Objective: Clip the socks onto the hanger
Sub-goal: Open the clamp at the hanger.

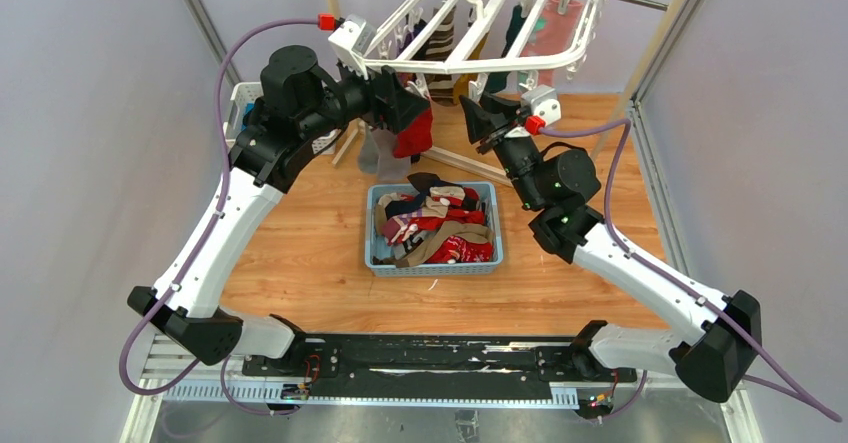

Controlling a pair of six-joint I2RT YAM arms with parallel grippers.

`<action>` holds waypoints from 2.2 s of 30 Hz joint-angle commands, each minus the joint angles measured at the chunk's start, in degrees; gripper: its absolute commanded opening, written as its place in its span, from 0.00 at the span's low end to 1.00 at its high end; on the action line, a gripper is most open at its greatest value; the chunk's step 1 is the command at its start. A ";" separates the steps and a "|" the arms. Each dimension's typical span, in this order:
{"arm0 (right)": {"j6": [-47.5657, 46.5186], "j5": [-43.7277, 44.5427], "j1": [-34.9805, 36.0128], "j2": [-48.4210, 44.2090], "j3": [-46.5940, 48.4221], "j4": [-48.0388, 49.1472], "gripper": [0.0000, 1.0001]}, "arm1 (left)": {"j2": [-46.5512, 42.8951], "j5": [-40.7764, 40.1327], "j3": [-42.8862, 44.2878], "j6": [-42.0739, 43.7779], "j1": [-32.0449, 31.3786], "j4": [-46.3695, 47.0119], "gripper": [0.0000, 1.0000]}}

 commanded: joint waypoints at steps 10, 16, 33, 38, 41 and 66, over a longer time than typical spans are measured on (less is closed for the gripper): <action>-2.84 3.17 0.11 2.01 1.49 6.84 0.33 | -1.97 -0.62 -0.16 0.90 -0.32 -0.80 0.78; -4.41 3.77 0.44 1.78 1.51 6.64 0.32 | -1.82 -0.54 -0.20 0.82 -0.30 -0.78 0.78; -2.93 3.22 0.50 0.46 0.77 5.81 0.00 | -2.77 -0.98 -0.24 0.75 -0.33 -0.95 0.78; -1.70 3.01 2.08 0.51 1.08 4.43 0.00 | -4.90 0.44 0.33 -3.08 -0.29 -2.08 0.86; -1.46 3.20 3.61 1.60 2.57 3.18 0.00 | -6.23 2.94 0.54 -4.28 -0.34 -3.63 0.92; 0.39 4.04 11.12 9.53 12.51 -4.92 0.00 | 1.65 4.96 7.18 -8.14 -2.85 3.07 0.94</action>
